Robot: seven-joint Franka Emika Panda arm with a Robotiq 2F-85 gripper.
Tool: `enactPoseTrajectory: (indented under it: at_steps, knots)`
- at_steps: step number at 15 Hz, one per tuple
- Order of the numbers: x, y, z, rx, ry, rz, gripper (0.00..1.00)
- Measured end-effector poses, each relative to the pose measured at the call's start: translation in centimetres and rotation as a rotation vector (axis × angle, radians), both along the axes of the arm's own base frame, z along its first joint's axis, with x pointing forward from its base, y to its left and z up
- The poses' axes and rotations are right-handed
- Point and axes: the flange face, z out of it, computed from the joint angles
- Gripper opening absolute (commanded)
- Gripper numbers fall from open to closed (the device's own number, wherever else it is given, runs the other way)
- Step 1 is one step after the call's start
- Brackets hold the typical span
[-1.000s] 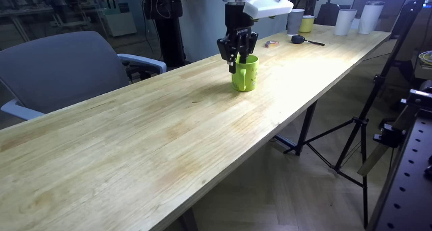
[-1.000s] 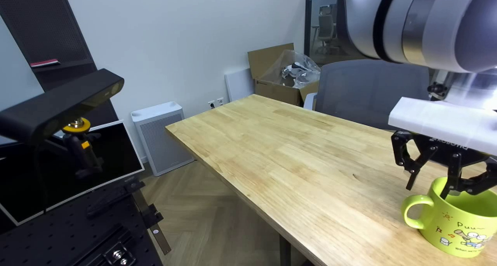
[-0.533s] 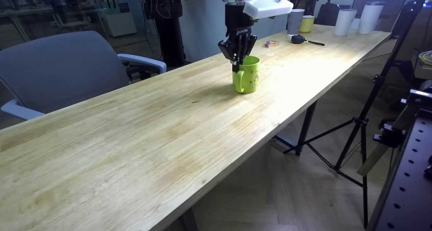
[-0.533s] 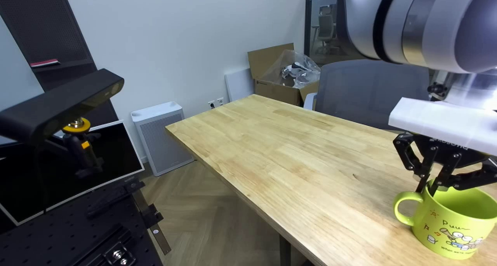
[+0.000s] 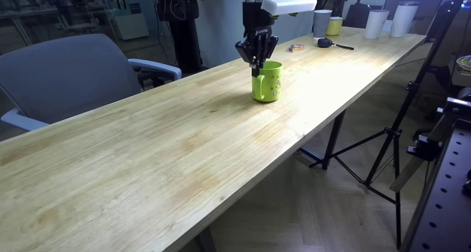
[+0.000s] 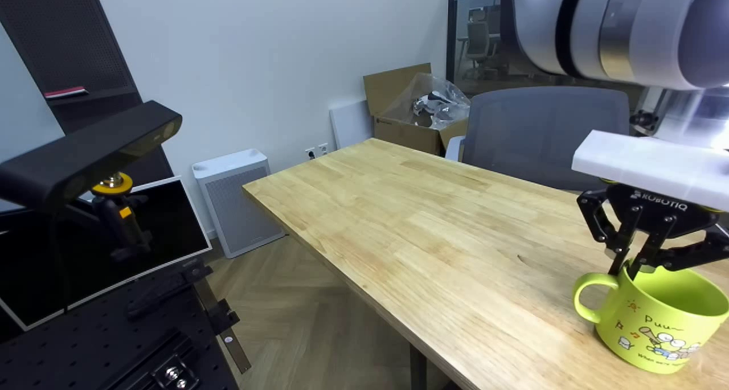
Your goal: Move the mug slightly to the left
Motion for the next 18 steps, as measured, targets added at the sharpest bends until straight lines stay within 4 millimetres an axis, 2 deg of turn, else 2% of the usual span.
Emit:
enactPoseTrajectory:
  at_steps: [11,14,18]
  knots:
    - [2.2,0.6,2.2,-0.012,-0.005,-0.027,0.03]
    - [2.7,1.8,2.4,-0.020,-0.005,-0.019,0.03]
    - [3.5,4.9,2.4,-0.027,-0.005,0.006,0.03]
